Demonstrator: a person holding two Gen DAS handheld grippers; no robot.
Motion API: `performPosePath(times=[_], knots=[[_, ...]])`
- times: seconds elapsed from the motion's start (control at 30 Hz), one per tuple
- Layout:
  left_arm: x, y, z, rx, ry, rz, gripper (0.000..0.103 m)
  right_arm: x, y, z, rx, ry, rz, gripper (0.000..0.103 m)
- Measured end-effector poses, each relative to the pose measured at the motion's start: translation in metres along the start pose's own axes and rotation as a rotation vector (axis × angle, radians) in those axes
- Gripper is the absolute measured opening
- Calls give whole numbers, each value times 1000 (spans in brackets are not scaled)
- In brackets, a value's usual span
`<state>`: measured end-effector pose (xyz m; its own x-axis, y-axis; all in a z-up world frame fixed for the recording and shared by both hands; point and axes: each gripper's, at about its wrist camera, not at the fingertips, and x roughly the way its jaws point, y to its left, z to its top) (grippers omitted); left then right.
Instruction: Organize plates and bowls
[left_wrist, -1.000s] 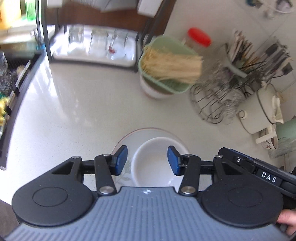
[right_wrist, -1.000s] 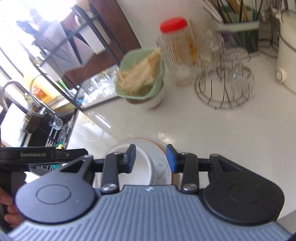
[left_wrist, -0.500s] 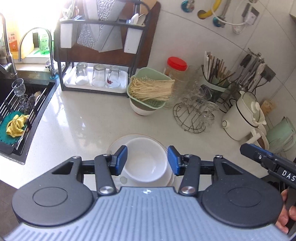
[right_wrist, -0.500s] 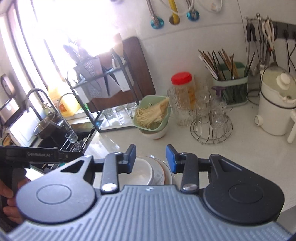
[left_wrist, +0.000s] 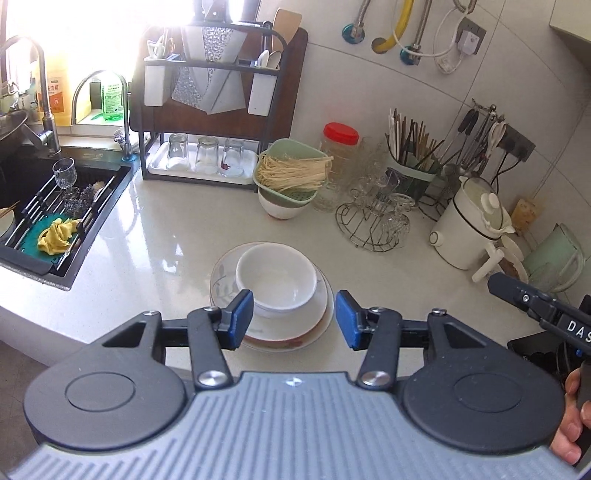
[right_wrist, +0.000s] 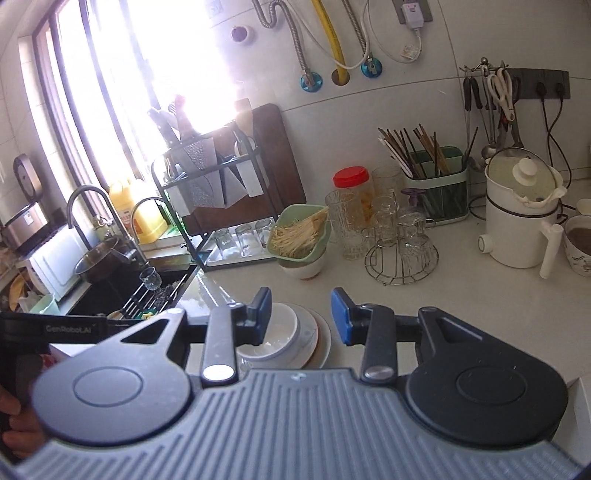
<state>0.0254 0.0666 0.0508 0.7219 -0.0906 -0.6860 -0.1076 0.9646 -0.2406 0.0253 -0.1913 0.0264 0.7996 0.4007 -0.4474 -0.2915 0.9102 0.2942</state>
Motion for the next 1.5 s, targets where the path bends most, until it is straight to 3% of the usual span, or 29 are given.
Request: performPosePath(times=[0.6,0.93,1.0,1.07,1.1,1.5], knots=[[-61,-20,-74,36,-50,7,67,-55,10,-59,-22,2,-5,40],[-85,-20,-96,54,-100,11,70,-70,19,-80,-51,-10,-19,40],[-88,-20,-98,56,-103,10,70,-73,21,-81,-50,-25,-24,52],[-90,-19,-100,59,-106,13,70,-76,21,-82,-45,-41,-30,75],[-92,-17,-101,59,-109,14,70,-77,21,-82,-43,-48,-30,79],[-98,-13,-113,49,-121,20,78,-84,24,-92,-77,-58,-40,82]])
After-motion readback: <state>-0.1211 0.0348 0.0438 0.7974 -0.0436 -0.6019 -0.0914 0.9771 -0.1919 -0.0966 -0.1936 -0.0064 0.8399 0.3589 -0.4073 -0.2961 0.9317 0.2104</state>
